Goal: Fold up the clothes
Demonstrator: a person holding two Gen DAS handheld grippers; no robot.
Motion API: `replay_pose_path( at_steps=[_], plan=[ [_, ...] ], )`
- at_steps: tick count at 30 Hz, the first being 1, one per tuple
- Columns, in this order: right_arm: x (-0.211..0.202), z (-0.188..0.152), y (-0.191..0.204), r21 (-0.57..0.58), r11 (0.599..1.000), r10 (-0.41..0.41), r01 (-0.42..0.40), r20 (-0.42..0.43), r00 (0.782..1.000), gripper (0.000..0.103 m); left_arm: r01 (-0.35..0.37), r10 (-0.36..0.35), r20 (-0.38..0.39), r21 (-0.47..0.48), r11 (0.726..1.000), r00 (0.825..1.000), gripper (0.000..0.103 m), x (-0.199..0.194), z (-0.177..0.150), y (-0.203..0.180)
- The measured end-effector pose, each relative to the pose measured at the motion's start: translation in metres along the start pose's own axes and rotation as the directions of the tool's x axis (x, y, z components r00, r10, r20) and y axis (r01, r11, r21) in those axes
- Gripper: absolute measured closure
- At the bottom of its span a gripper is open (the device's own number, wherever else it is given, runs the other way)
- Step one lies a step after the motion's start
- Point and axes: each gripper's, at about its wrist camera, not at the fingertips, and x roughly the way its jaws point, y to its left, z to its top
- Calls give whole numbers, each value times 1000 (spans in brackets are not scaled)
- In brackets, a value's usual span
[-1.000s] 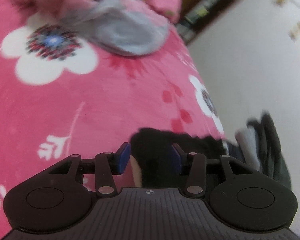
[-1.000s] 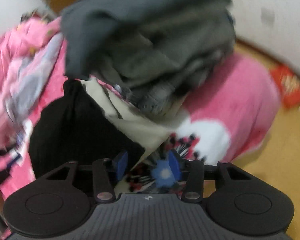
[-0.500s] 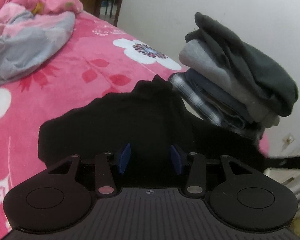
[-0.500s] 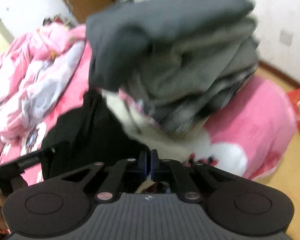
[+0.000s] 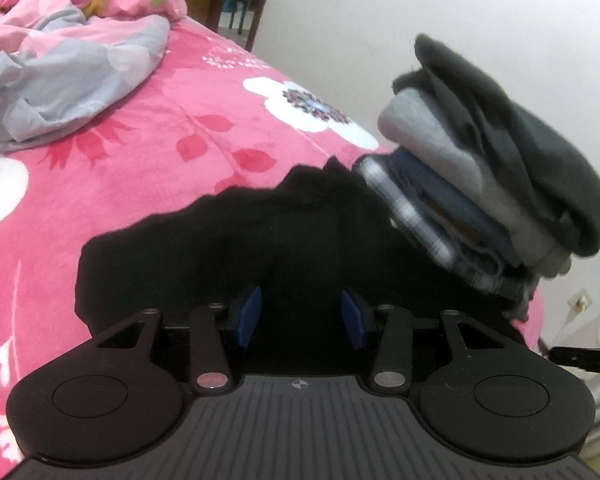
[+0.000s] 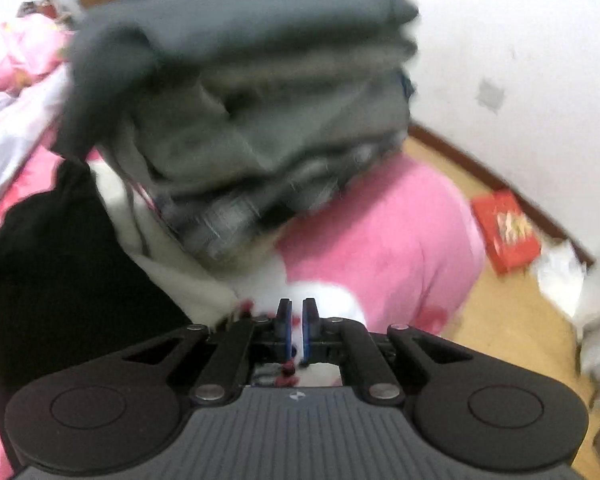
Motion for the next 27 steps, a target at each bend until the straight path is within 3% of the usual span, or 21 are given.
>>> replay_pose_path(
  at_steps=[1, 3, 5, 8, 9, 10, 12, 14, 15, 18, 21, 23, 24, 25, 27],
  plan=[
    [-8, 3, 6, -57, 998, 20, -18, 37, 999, 98, -4, 4, 7, -2, 1000, 1000, 59, 0, 1, 0],
    [-20, 9, 32, -206, 972, 136, -114, 97, 986, 97, -17, 17, 21, -2, 1000, 1000, 59, 1, 3, 0],
    [-19, 11, 68, -366, 905, 277, -219, 114, 954, 97, -32, 32, 28, -3, 999, 999, 59, 3, 5, 0],
    [-2, 8, 115, -563, 778, 396, -279, 94, 913, 98, -55, 55, 33, -3, 998, 998, 59, 8, 7, 3],
    [10, 6, 125, -605, 750, 391, -268, 78, 917, 99, -68, 68, 36, 1, 998, 997, 59, 10, 7, 4],
    [22, 3, 129, -622, 746, 348, -237, 61, 936, 99, -80, 80, 38, 4, 997, 996, 59, 12, 8, 6],
    [50, 4, 121, -610, 780, 204, -138, 39, 978, 100, -85, 85, 34, -3, 996, 996, 60, 15, 10, 10],
    [44, 4, 123, -671, 741, 122, -12, 117, 986, 99, -87, 86, 49, 14, 996, 995, 60, 13, 16, 8],
    [38, 4, 126, -695, 719, 123, 9, 140, 982, 99, -80, 78, 61, 27, 996, 995, 59, 11, 20, 6],
    [25, 7, 138, -731, 683, 198, -6, 176, 964, 99, -17, 12, 80, 65, 998, 997, 59, 12, 30, 1],
    [22, 9, 155, -767, 642, 284, -15, 219, 933, 99, -1, -5, 54, 108, 994, 999, 59, 33, 35, -2],
    [38, 17, 159, -754, 654, 302, -66, 180, 936, 99, -9, 4, 44, 107, 994, 999, 59, 51, 39, 1],
    [51, 21, 156, -732, 674, 284, -104, 127, 950, 100, -18, 13, 41, 103, 994, 999, 60, 59, 41, 4],
    [61, 18, 153, -708, 699, 234, -101, 93, 968, 100, -23, 19, 39, 93, 995, 999, 61, 67, 44, 7],
    [67, 17, 142, -695, 717, 164, -49, 100, 981, 100, -26, 24, 45, 45, 999, 999, 60, 77, 52, 14]
  ],
)
